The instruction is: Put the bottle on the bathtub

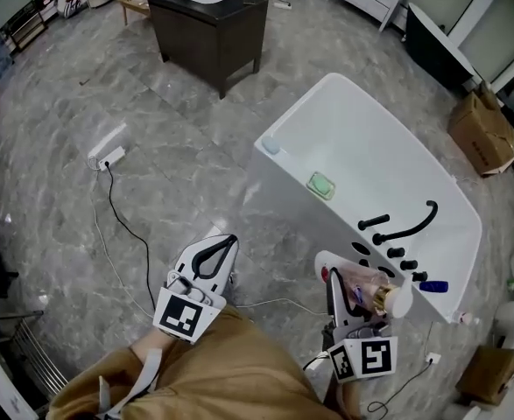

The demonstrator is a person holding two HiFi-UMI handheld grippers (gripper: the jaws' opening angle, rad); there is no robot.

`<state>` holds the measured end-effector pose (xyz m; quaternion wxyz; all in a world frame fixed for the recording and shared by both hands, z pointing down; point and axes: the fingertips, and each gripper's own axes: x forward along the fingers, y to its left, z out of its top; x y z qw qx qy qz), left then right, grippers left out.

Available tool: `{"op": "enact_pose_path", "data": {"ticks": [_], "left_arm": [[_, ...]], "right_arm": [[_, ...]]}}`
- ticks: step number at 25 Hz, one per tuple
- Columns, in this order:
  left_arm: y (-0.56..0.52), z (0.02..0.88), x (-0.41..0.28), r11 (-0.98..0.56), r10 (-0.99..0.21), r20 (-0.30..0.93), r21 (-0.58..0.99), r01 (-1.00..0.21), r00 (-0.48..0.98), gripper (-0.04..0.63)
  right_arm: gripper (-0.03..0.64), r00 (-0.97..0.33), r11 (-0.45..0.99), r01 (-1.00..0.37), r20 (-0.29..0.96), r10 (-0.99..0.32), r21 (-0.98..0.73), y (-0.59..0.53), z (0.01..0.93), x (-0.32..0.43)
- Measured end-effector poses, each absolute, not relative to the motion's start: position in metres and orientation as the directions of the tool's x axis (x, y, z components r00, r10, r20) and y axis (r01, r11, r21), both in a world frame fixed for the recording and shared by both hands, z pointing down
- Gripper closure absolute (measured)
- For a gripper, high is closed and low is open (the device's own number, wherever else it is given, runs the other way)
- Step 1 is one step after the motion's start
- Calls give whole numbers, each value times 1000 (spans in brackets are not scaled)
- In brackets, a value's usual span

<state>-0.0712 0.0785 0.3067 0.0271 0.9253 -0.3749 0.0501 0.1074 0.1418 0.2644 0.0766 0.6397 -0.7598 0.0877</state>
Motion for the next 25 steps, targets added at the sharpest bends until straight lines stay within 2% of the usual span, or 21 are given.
{"op": "enact_pose_path", "data": {"ticks": [12,25], "left_arm": [[-83,310,-93,-739,-664,141,21,-673,734,588],[-130,316,-74,-805,-581,123,56,-590,804,588]], "right_arm": [[379,-142,142,-990,228,-963,-17,-18,242,91],[379,-13,15,-1000,215,-976,8,-47,231,103]]}}
